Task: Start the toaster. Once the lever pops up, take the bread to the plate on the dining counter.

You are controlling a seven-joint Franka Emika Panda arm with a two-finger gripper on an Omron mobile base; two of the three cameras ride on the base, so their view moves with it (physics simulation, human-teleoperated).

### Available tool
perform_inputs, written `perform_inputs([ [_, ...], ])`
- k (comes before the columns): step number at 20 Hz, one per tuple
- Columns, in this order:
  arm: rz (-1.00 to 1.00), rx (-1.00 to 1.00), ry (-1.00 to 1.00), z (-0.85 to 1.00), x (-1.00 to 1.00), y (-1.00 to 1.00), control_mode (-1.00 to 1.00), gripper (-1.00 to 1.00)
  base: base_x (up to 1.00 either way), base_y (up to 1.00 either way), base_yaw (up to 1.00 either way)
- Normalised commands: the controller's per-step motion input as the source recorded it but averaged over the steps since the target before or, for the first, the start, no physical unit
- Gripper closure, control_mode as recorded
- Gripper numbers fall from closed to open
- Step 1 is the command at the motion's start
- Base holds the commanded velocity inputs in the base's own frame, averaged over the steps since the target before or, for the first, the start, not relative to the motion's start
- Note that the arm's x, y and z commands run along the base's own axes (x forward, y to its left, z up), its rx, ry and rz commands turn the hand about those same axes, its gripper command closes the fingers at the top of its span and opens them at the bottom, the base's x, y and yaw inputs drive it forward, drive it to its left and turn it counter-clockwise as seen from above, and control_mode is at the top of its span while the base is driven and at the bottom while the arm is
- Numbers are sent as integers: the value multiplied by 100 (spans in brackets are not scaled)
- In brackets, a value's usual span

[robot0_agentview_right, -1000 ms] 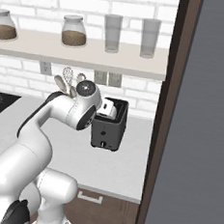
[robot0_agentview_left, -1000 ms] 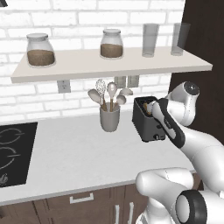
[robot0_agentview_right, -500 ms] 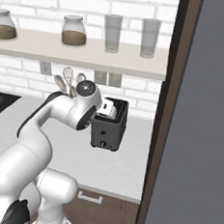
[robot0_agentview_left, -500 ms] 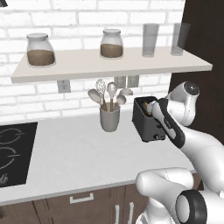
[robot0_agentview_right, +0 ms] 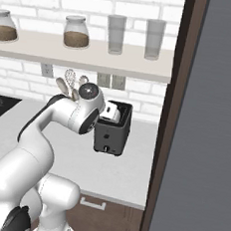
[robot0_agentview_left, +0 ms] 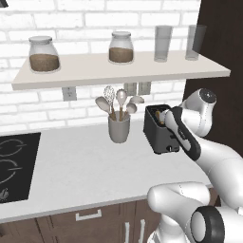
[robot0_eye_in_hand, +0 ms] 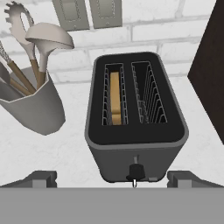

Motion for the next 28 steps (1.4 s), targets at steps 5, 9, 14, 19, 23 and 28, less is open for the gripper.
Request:
perform_inputs([
  [5, 0, 0, 0, 0, 0, 0, -100, -100, 0, 0, 0],
  [9, 0, 0, 0, 0, 0, 0, -100, -100, 0, 0, 0],
  [14, 0, 0, 0, 0, 0, 0, -100, -100, 0, 0, 0],
  [19, 0, 0, 0, 0, 0, 0, -100, -100, 0, 0, 0],
  [23, 0, 0, 0, 0, 0, 0, -100, -100, 0, 0, 0],
  [28, 0, 0, 0, 0, 0, 0, -100, -100, 0, 0, 0],
])
